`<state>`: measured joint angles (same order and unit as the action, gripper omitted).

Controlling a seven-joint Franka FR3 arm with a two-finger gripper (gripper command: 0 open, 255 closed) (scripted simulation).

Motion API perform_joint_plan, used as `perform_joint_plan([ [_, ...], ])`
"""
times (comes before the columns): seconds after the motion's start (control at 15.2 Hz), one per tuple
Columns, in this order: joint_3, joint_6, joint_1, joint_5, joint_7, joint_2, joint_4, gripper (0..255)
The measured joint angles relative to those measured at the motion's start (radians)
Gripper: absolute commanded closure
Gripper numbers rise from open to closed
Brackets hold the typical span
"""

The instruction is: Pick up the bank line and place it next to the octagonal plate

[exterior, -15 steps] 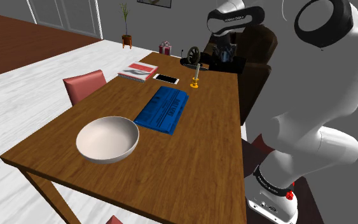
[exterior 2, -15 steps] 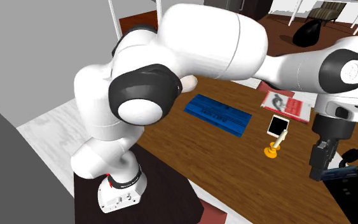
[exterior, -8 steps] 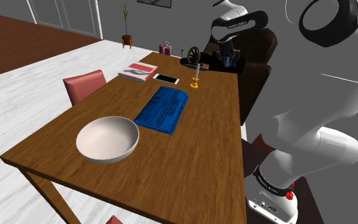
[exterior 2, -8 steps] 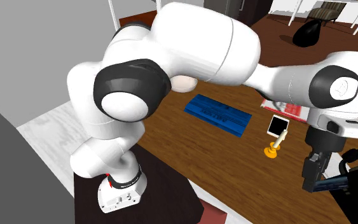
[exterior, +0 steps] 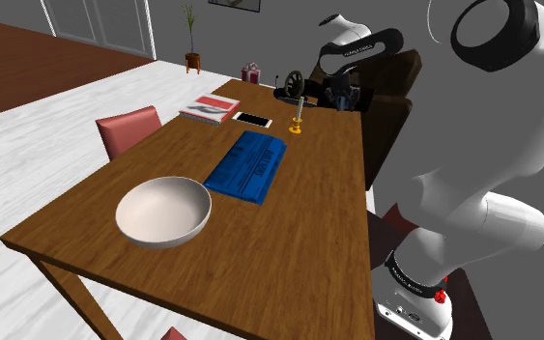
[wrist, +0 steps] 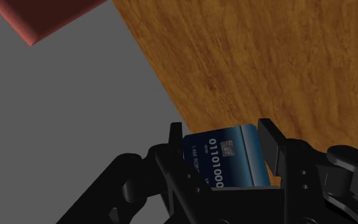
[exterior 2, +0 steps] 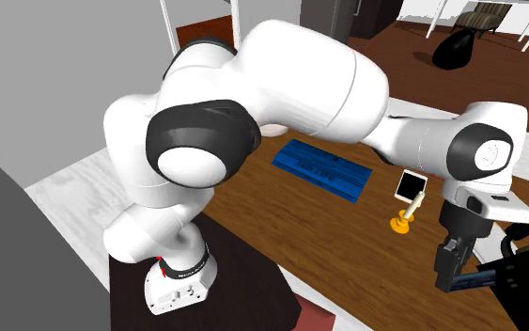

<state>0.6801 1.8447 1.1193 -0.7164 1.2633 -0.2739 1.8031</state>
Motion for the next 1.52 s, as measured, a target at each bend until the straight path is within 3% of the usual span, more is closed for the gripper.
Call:
perform_joint_plan([
  [0.86, -0.027, 0.103, -0.014, -0.080, 0.101, -0.079, 0.076, 255],
  [1.32, -0.033, 0.114, -0.018, -0.094, 0.115, -0.095, 0.079, 255],
  [1.39, -0.033, 0.114, -0.018, -0.094, 0.115, -0.095, 0.079, 0],
  [1.52, -0.033, 0.115, -0.018, -0.094, 0.115, -0.095, 0.079, 0],
])
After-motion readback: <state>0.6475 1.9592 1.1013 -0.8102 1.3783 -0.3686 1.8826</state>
